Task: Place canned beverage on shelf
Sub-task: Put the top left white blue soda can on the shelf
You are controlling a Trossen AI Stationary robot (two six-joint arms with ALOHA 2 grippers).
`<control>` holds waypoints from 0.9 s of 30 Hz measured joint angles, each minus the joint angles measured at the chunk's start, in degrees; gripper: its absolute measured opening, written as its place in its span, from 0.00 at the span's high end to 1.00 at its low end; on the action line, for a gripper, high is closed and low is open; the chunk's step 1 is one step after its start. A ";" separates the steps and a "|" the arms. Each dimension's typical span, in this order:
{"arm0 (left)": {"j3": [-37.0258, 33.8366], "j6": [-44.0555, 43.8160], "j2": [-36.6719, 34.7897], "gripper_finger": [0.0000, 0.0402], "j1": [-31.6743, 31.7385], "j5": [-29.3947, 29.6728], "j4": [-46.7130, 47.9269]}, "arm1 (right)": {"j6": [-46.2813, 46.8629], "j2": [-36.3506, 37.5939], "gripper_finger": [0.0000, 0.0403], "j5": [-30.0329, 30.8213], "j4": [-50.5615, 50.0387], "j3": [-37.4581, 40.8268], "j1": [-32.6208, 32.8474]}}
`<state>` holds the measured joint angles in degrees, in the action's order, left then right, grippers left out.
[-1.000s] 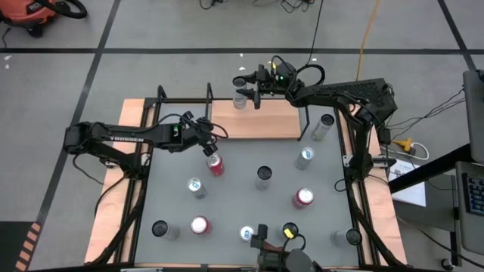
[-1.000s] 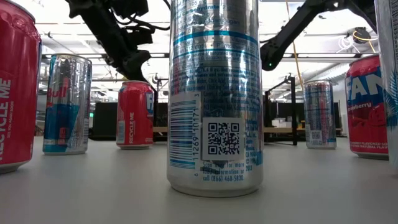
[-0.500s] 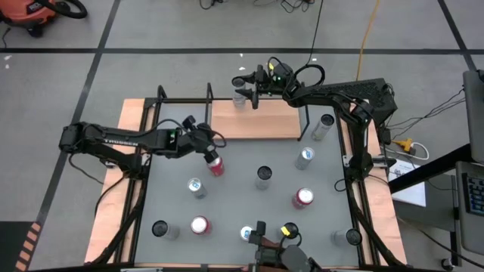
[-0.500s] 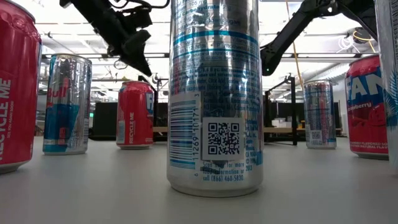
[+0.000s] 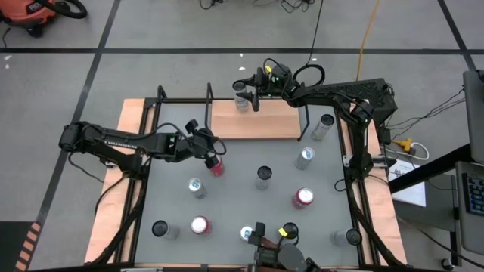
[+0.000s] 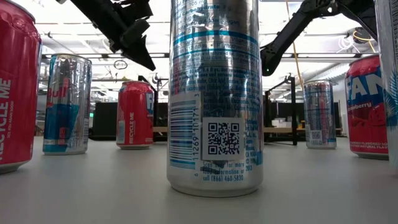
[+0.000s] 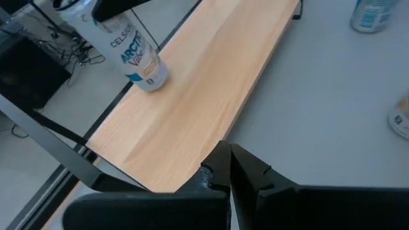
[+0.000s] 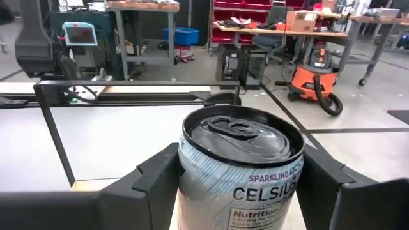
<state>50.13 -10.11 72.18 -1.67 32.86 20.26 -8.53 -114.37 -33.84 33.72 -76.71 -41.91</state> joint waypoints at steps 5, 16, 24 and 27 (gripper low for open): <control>0.00 0.00 0.00 0.99 -0.77 0.00 -0.03 | -0.16 0.00 0.47 1.35 -0.45 0.00 0.00; 0.00 0.00 0.00 0.99 -1.14 -0.02 -0.01 | -0.13 -1.02 0.47 1.24 0.35 -0.02 0.02; 0.00 0.00 0.00 0.99 -1.60 -1.31 -0.01 | 1.77 -1.53 0.47 2.32 1.54 -0.02 0.00; 0.00 0.00 0.00 0.99 -1.86 -1.32 -0.01 | 1.78 -1.53 0.47 2.40 1.54 -0.02 0.00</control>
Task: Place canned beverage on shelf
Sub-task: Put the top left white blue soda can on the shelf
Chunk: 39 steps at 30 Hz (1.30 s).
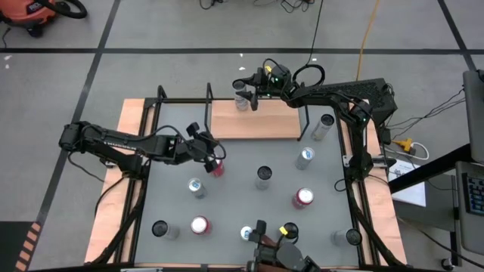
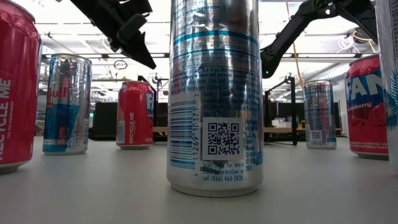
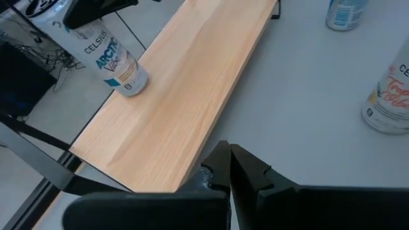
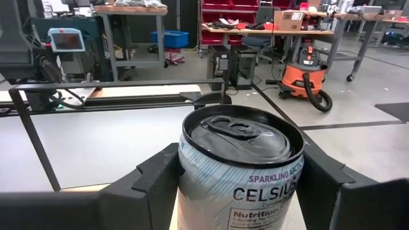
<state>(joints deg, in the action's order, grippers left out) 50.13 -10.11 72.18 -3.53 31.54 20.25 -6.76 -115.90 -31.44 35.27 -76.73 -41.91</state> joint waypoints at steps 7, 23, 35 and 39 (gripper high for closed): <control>0.00 -0.02 0.00 0.99 0.00 -0.02 0.00 | 0.04 0.00 0.47 -0.04 -0.08 0.00 0.00; 0.01 -0.09 0.00 0.99 0.00 -0.04 0.00 | 0.49 0.00 0.37 -0.07 -0.28 0.00 0.00; 0.02 -0.11 0.00 0.99 0.00 -0.04 0.00 | 0.49 -0.02 0.37 -0.21 -0.33 0.00 0.00; 0.02 -0.11 0.00 0.99 0.00 -0.98 0.02 | 0.49 -0.02 0.37 -0.27 -0.33 0.02 0.00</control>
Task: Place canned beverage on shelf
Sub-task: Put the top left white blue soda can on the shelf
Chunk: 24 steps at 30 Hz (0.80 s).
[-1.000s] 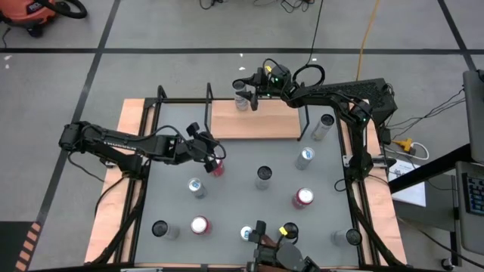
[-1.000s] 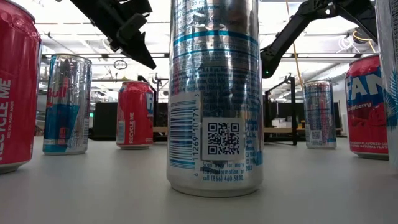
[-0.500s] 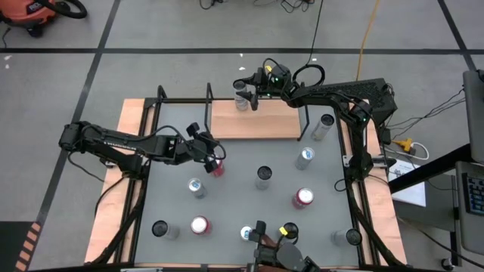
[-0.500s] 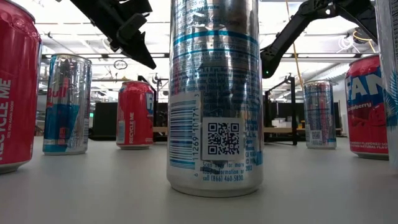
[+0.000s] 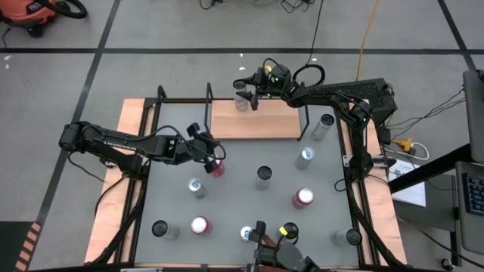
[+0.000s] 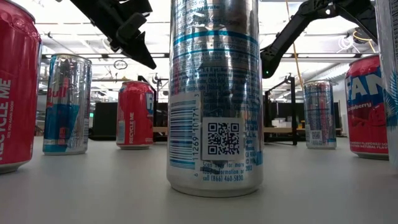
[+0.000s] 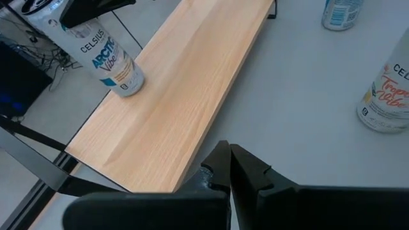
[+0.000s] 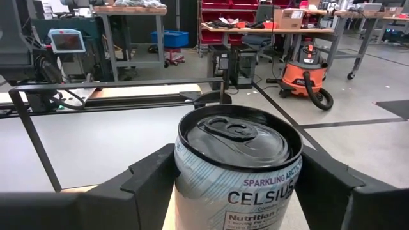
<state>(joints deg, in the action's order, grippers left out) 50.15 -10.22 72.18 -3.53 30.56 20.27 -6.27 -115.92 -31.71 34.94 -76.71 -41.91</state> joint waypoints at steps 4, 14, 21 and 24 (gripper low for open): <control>0.00 -0.02 0.00 0.99 0.00 -0.43 -0.01 | -0.23 0.00 0.36 -0.05 0.00 0.00 0.00; 0.00 -1.12 0.00 0.99 0.00 -0.45 0.00 | -0.39 0.00 0.36 -0.12 0.00 0.01 0.00; 0.00 -1.40 0.00 0.99 0.00 -0.45 0.00 | -0.45 0.00 0.36 -1.42 0.07 0.07 0.00; 0.00 -1.40 0.00 0.99 0.00 -0.45 0.00 | -0.43 0.00 0.36 -1.44 0.07 0.07 0.00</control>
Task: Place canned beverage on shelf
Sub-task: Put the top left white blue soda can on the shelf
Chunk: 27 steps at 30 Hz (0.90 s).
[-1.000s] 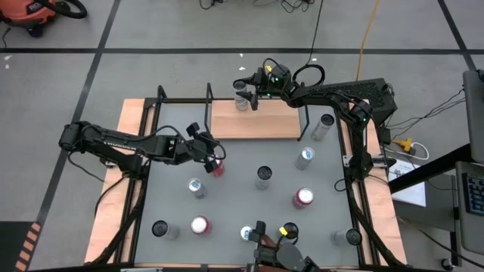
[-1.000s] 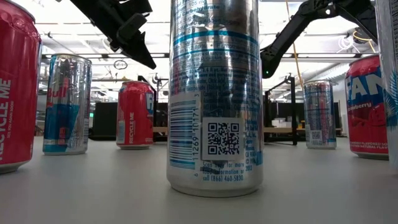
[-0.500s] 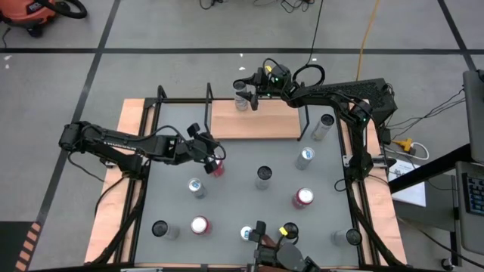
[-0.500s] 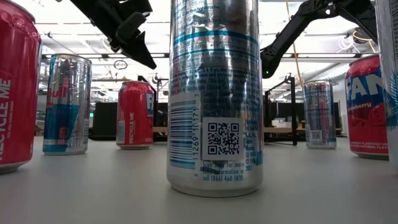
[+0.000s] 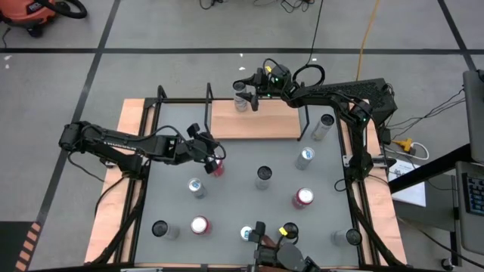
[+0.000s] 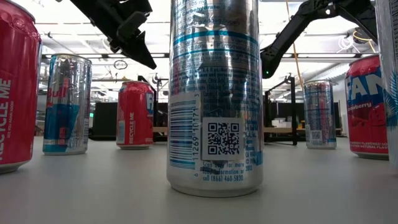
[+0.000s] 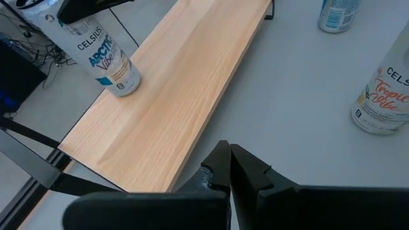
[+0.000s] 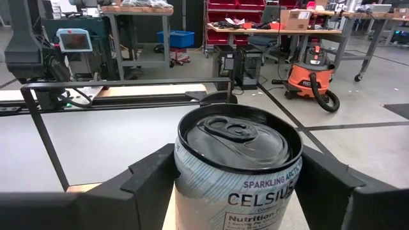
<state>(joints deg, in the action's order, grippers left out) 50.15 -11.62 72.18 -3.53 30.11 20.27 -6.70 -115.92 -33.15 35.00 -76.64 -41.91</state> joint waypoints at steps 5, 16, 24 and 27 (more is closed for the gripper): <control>0.02 -0.03 0.02 0.99 0.00 0.02 0.00 | 0.00 0.02 0.35 0.02 0.02 0.00 0.00; 0.02 -0.13 0.01 0.99 0.01 0.02 0.00 | 0.07 0.04 0.31 0.02 0.33 0.00 0.02; 0.02 -0.15 0.02 0.99 0.02 0.02 0.00 | 0.20 0.04 0.31 0.09 0.91 0.00 0.02; 0.02 -0.15 0.00 0.99 0.02 0.02 0.00 | 0.31 0.04 0.31 0.11 1.23 0.00 0.02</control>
<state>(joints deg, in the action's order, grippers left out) 50.17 -11.77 72.18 -3.51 30.13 20.27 -6.39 -115.87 -33.04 36.24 -76.64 -41.89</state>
